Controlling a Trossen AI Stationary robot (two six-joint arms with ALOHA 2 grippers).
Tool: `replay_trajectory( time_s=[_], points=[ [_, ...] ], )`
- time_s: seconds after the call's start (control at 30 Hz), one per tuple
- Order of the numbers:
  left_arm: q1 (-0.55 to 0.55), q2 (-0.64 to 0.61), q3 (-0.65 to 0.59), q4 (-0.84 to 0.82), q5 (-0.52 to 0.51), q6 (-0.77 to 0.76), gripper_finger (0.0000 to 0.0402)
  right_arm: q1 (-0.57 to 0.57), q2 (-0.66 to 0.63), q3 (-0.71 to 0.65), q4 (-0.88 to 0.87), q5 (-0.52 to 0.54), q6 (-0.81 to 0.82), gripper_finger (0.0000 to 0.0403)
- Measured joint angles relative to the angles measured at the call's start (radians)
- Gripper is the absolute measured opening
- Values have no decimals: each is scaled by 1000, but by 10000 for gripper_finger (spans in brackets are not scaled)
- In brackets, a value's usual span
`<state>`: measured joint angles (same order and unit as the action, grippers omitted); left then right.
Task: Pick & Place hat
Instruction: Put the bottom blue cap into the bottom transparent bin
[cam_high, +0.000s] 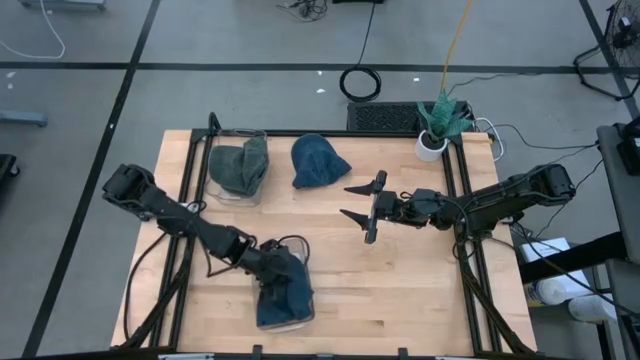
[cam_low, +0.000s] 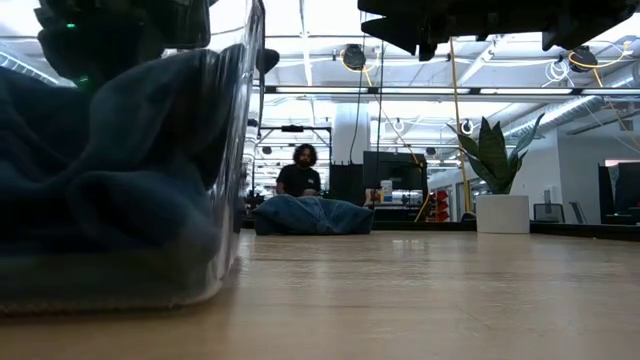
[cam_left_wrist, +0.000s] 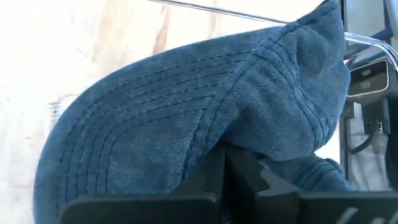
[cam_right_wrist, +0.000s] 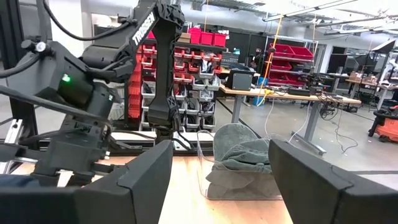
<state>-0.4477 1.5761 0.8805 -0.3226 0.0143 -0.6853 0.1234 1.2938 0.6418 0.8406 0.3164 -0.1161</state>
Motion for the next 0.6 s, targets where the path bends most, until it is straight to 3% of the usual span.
replay_trajectory(
  time_s=[0.13,0.33,0.6],
  points=[
    [-2,-52,22,-42,-16,67,4,0,0,0,0,0,0,254],
    [-39,-118,141,-189,-181,138,2,-1,0,0,1,0,0,254],
    [-58,-9,308,-274,-222,207,1,-22,0,0,-5,-3,34,254]
  ],
)
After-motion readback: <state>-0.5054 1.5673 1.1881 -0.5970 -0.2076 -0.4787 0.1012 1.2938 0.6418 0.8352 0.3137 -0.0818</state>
